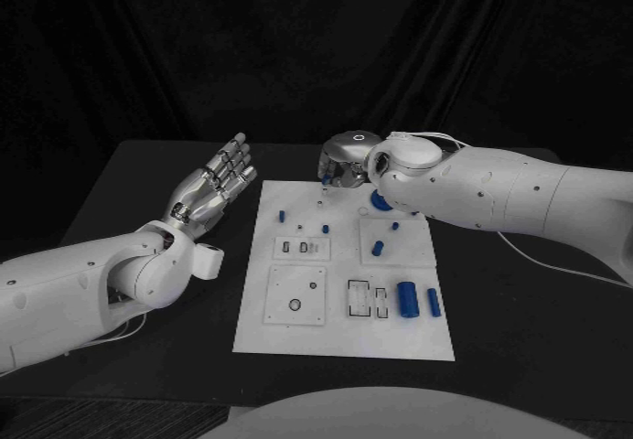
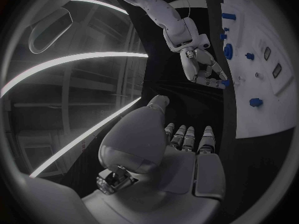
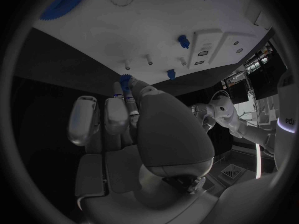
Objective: Assemble the parts on the task board
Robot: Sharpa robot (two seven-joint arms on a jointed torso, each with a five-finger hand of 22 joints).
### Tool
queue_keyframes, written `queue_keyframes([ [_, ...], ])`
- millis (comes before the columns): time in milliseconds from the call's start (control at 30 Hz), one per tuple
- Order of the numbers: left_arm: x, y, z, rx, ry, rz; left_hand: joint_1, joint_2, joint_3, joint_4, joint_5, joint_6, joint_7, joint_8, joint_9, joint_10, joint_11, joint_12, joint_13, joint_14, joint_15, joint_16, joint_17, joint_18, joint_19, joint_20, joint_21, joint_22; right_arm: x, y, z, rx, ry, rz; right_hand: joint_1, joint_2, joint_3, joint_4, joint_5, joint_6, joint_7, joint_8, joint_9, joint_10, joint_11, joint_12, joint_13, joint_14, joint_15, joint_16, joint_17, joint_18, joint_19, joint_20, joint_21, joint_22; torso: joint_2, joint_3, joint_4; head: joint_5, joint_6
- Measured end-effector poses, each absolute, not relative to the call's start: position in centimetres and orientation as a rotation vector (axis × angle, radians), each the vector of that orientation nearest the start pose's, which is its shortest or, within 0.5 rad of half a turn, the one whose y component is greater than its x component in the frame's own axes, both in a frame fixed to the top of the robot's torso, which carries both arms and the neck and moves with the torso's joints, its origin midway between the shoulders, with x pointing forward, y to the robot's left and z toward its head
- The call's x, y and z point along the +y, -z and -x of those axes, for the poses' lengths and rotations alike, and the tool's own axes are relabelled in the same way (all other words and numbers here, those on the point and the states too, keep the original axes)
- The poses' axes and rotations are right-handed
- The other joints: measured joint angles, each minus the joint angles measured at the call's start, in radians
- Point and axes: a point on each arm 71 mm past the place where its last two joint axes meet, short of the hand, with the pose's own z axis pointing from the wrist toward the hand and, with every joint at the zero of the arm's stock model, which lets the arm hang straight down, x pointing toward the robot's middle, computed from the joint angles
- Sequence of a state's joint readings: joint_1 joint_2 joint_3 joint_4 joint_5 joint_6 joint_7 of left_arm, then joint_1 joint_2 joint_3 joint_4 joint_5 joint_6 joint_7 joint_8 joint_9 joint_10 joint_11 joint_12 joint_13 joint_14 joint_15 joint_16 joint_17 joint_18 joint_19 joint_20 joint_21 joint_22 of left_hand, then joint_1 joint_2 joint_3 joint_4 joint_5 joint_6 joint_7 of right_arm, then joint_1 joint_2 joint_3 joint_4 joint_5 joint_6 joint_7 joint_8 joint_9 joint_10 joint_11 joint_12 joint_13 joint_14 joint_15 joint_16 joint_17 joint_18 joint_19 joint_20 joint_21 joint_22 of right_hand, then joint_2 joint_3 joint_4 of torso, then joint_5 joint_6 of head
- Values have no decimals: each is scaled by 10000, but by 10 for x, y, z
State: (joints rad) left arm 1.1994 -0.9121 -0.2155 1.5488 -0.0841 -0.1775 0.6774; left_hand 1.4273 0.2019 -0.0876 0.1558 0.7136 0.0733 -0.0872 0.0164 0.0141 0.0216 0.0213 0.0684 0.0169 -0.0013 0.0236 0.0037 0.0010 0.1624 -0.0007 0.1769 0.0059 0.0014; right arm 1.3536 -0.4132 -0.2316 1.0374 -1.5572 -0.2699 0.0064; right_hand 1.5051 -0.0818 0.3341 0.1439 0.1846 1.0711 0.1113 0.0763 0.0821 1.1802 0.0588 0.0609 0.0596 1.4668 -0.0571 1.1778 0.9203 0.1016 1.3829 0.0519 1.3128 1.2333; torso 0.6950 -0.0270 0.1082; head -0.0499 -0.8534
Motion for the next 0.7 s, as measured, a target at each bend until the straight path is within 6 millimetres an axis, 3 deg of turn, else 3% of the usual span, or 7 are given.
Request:
queue_keyframes([
  [233,231,218,-453,14053,16888,8992,0,0,0,0,0,214,214,0,22,0,1,0,-10,0,0,0,2,-1,0,0,0,1,-108,187,-562,16329,-5042,5215,0,0,11,11,-5,-13,13,0,-2,-20,-6,0,0,0,0,0,0,-1,-37,36,0,17,-14,-2,-14,20,-16],
  [700,230,218,-454,14057,16892,8982,0,0,-1,0,0,269,268,0,21,-1,1,0,-9,0,-1,0,6,0,0,0,0,2,-108,194,-563,16600,-4911,5186,0,0,39,38,-5,-13,14,-37,-14,-120,21,1,0,-33,33,-1,1,0,-36,36,0,29,-21,-14,-14,23,-9],
])
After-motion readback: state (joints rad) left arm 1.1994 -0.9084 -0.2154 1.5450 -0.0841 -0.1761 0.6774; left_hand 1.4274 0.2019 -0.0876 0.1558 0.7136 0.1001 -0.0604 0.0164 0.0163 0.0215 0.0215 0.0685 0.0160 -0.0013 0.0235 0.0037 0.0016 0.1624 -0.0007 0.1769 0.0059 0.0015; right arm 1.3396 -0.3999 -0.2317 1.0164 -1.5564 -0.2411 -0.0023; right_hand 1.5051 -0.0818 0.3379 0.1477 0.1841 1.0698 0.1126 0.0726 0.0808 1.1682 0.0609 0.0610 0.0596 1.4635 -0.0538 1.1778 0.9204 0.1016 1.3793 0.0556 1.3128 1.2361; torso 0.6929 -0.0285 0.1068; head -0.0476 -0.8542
